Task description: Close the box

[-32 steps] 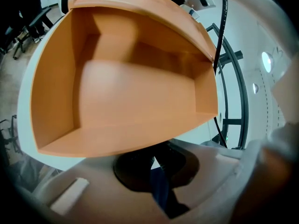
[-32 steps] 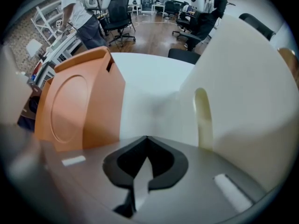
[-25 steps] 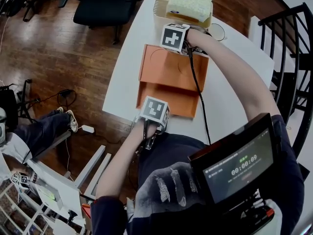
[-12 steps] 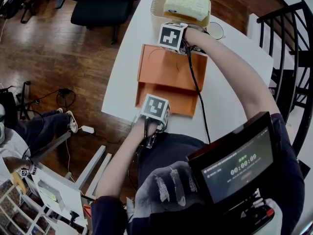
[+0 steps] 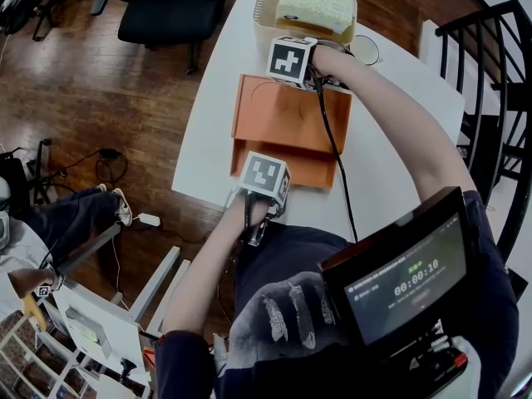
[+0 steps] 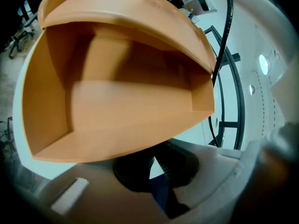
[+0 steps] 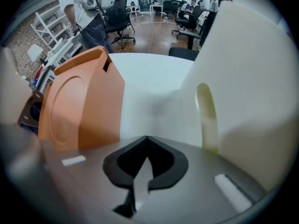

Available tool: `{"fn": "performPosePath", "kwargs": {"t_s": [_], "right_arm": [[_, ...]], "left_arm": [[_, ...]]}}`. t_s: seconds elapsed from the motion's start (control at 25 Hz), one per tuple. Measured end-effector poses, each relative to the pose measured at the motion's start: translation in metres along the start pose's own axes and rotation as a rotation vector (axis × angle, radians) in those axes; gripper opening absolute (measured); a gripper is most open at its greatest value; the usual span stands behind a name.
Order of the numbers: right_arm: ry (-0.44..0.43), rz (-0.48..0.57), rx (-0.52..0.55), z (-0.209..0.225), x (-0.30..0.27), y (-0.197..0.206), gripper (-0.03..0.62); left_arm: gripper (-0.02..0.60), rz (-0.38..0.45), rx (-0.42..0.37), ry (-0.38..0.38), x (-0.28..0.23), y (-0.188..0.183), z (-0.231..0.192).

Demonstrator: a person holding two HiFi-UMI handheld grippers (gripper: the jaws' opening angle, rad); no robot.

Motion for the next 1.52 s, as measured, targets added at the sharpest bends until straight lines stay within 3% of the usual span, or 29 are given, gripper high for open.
{"fn": "performPosePath", "kwargs": {"t_s": [0.52, 0.92, 1.52], "right_arm": [[0.002, 0.007, -0.004, 0.001, -0.002, 0.002, 0.003], [-0.008, 0.003, 0.001, 0.000, -0.002, 0.002, 0.003], [-0.007, 0.000, 0.003, 0.002, 0.001, 0.003, 0.003]], "left_arm": [[0.015, -0.010, 0.002, -0.013, -0.012, -0.008, -0.003], [0.014, 0.046, 0.000, -0.027, -0.001, -0.026, -0.005], [0.015, 0.054, -0.007, -0.028, 0.001, -0.039, -0.003]]}}
Point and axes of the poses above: the fingertips, and each gripper's own axes: x backward along the fingers, z to its right, y out of its underside, the point moved 5 cm from there along x, backward along the fingers, and after that the axes turned 5 degrees about z, right-handed, at the moved point
